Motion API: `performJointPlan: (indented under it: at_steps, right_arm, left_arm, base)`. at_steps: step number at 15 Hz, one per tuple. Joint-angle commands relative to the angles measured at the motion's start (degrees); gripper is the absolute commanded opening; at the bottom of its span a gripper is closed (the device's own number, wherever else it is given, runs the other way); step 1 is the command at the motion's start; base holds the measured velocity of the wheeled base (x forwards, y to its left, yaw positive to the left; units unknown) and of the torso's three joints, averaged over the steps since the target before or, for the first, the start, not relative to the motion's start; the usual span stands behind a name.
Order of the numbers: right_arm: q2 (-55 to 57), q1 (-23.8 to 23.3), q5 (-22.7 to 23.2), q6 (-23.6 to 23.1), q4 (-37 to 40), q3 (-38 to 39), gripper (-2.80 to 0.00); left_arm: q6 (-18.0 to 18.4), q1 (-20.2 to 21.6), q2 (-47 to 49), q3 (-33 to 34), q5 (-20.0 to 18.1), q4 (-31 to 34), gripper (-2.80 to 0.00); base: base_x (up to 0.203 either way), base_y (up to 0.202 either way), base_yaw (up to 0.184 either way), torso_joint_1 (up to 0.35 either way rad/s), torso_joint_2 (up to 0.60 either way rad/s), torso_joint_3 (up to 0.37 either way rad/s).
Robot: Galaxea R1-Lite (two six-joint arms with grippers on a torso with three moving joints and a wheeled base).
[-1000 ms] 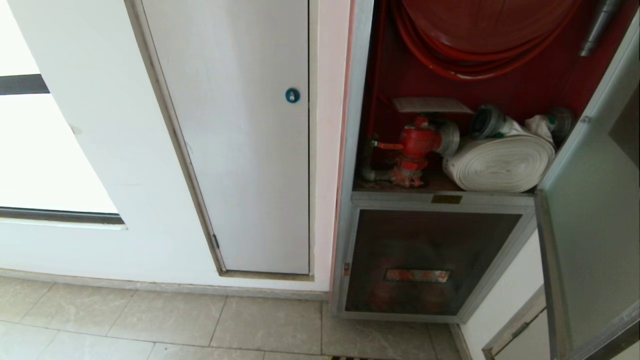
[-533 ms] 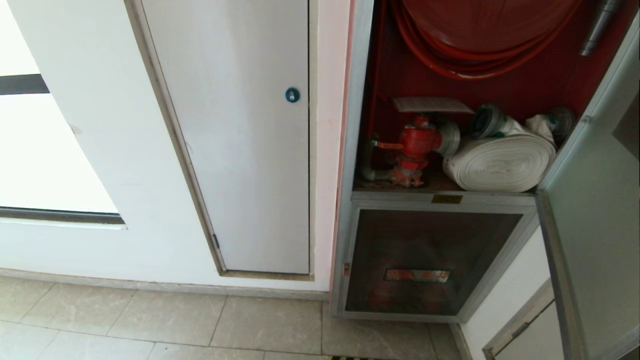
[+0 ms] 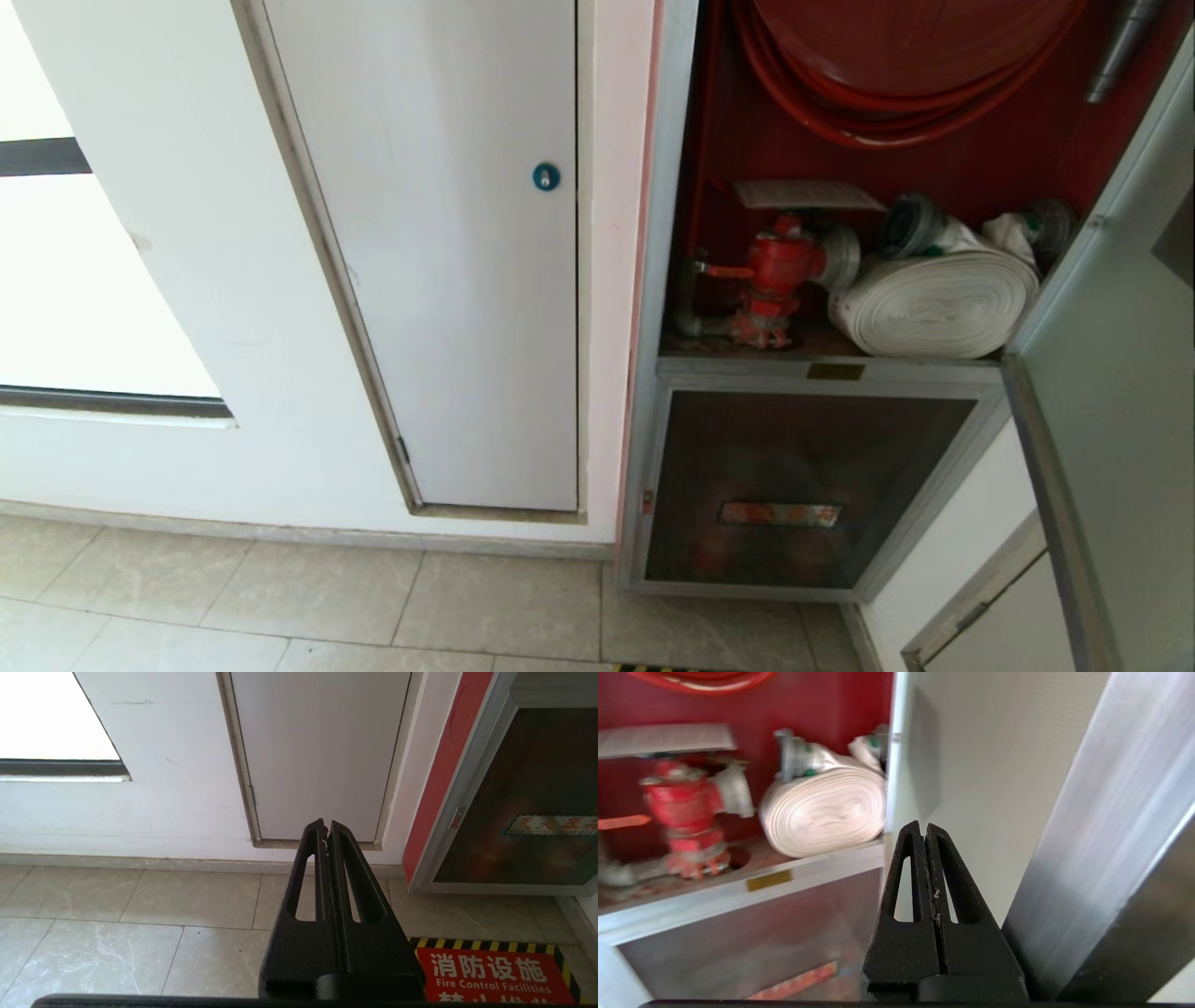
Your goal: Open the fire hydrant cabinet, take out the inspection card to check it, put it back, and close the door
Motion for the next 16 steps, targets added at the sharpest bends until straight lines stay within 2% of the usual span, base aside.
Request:
performJointPlan:
  at_steps: [1,12,16]
  right_arm:
    - [0.0,-2.0,-0.3,-0.1,-0.2,-0.2,-2.80]
    - [-0.4,-16.8,-0.4,-0.5,2.8,-3.7,-2.80]
    - [0.2,-20.7,-0.4,-1.0,2.8,-4.8,-2.80]
  left_arm:
    - [0.0,0.0,0.1,0.0,0.0,0.0,-2.80]
    - [0.0,0.0,0.1,0.0,0.0,0.0,-2.80]
    - [0.0,0.0,0.1,0.0,0.0,0.0,-2.80]
  base:
    - [0.000,0.000,0.000,0.000,0.00,0.000]
    - [0.000,0.000,0.000,0.000,0.00,0.000]
    - [0.000,0.000,0.000,0.000,0.00,0.000]
